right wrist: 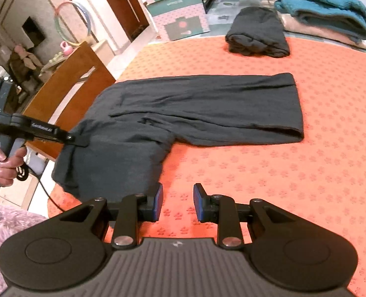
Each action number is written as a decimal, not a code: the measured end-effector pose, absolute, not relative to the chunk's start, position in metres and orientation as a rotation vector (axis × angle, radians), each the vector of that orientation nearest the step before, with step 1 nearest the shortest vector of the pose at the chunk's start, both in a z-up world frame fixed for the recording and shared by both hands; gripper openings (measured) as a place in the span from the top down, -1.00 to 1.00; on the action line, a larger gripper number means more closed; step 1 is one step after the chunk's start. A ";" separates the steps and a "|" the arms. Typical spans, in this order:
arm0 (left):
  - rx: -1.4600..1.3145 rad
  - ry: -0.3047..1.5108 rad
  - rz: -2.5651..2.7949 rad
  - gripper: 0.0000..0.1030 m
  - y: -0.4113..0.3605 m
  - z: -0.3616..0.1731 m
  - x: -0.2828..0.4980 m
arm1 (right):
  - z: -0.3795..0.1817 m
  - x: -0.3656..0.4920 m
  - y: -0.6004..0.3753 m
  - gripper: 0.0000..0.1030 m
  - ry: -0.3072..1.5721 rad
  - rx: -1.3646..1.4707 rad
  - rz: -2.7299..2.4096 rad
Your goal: Fold clothes
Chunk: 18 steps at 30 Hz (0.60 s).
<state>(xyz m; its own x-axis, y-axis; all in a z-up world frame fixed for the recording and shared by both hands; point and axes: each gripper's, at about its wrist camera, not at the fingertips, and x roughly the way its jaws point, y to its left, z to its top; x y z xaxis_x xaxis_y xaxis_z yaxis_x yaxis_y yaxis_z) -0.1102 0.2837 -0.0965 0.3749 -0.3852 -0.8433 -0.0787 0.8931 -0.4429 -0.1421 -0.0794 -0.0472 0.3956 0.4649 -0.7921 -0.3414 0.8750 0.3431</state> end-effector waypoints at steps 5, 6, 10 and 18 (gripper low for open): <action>-0.477 1.200 -0.158 0.86 0.304 -0.101 -0.113 | -0.051 -0.132 -0.081 0.40 1.051 0.124 0.495; -0.485 1.197 -0.151 0.86 0.308 -0.102 -0.114 | -0.051 -0.130 -0.081 0.40 1.052 0.121 0.492; -0.517 1.201 -0.163 0.85 0.316 -0.108 -0.112 | -0.053 -0.122 -0.082 0.40 1.056 0.115 0.482; -0.541 1.198 -0.095 0.60 0.326 -0.120 -0.111 | -0.053 -0.100 -0.084 0.40 1.048 0.085 0.454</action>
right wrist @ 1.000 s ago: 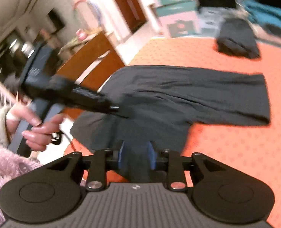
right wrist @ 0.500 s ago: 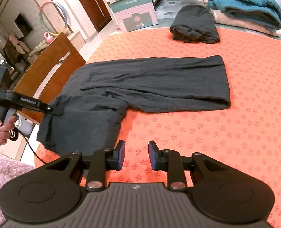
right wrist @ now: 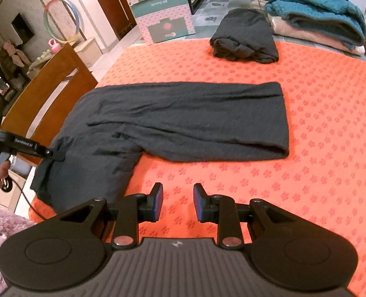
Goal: Fold clothes
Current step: 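Fold the trousers over with the left tool while the right tool grasps the leg end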
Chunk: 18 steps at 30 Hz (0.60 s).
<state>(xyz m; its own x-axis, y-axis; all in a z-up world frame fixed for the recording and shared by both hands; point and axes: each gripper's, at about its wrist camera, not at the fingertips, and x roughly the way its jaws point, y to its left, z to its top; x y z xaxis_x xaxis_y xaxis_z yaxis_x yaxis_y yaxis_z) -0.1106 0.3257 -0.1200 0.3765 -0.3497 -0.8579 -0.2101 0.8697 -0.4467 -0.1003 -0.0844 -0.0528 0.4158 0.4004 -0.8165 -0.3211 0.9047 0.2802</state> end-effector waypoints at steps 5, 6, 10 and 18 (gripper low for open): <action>-0.579 1.141 -0.019 0.41 0.342 -0.106 -0.120 | -0.058 -0.075 -0.100 0.39 1.037 0.090 0.331; -0.592 1.124 -0.006 0.38 0.344 -0.101 -0.121 | -0.060 -0.068 -0.105 0.38 1.037 0.100 0.293; -0.640 1.059 0.027 0.22 0.350 -0.080 -0.124 | -0.076 -0.036 -0.129 0.18 1.032 0.187 0.136; -0.731 0.967 -0.005 0.18 0.339 -0.047 -0.101 | -0.114 0.017 -0.157 0.15 1.067 0.322 0.000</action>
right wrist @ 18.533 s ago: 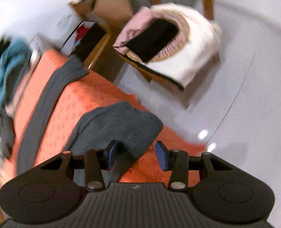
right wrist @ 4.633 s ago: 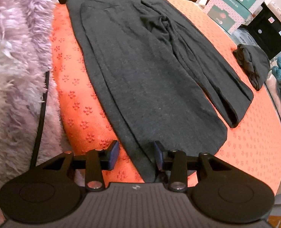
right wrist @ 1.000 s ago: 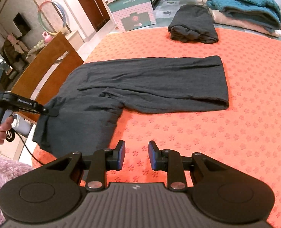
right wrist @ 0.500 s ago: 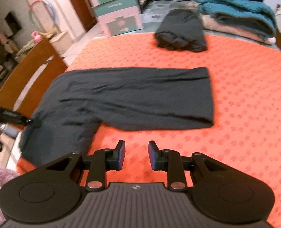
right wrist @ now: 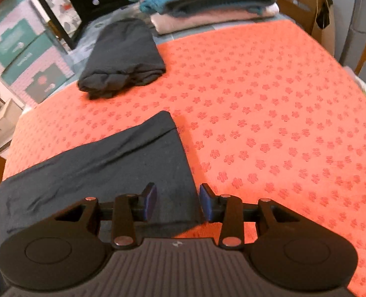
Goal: Fold clothes
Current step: 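Fold the trousers over with the left tool while the right tool grasps the leg end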
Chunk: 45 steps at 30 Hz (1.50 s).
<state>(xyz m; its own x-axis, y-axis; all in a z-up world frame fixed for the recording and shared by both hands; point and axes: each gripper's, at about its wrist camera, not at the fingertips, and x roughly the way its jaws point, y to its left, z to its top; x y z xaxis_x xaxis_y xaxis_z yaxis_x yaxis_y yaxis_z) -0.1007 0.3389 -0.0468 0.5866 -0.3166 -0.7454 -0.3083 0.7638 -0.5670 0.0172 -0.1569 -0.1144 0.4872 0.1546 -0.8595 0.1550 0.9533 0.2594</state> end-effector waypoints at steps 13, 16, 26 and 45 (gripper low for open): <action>-0.877 0.978 -0.159 -0.20 0.282 -0.053 -0.039 | -0.083 0.018 -0.104 0.95 0.983 0.133 0.095; -0.874 1.010 -0.205 -0.24 0.265 -0.056 -0.025 | -0.062 0.015 -0.079 0.95 0.937 0.087 0.172; -0.962 1.078 -0.345 -0.36 0.224 -0.074 0.012 | -0.029 0.013 0.008 0.95 0.886 -0.029 0.444; -0.921 1.012 -0.212 0.90 0.269 -0.104 0.015 | -0.026 -0.012 0.075 0.80 0.913 -0.155 0.760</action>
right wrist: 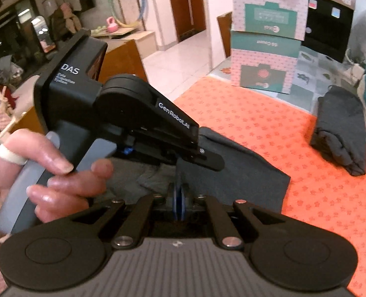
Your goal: Fold clothes
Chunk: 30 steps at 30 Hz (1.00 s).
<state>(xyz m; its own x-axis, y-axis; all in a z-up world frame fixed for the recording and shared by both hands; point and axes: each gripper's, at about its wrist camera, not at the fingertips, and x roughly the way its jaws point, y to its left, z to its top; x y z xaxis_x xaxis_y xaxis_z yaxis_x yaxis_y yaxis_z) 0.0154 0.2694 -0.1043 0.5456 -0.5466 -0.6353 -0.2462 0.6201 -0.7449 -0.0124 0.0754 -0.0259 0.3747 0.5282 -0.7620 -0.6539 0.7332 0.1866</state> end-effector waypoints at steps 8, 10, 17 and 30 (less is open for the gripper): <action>-0.859 1.036 -0.225 0.90 0.321 -0.105 0.019 | -0.024 -0.027 0.034 0.40 0.947 -0.131 0.717; -0.839 1.057 -0.229 0.90 0.331 -0.108 0.022 | -0.028 -0.030 0.023 0.40 0.964 -0.111 0.686; -0.774 1.067 -0.185 0.90 0.359 -0.113 0.029 | -0.037 -0.036 0.001 0.40 0.999 -0.085 0.612; -0.724 1.107 -0.065 0.29 0.381 -0.128 0.022 | -0.040 -0.040 -0.007 0.40 1.014 -0.088 0.593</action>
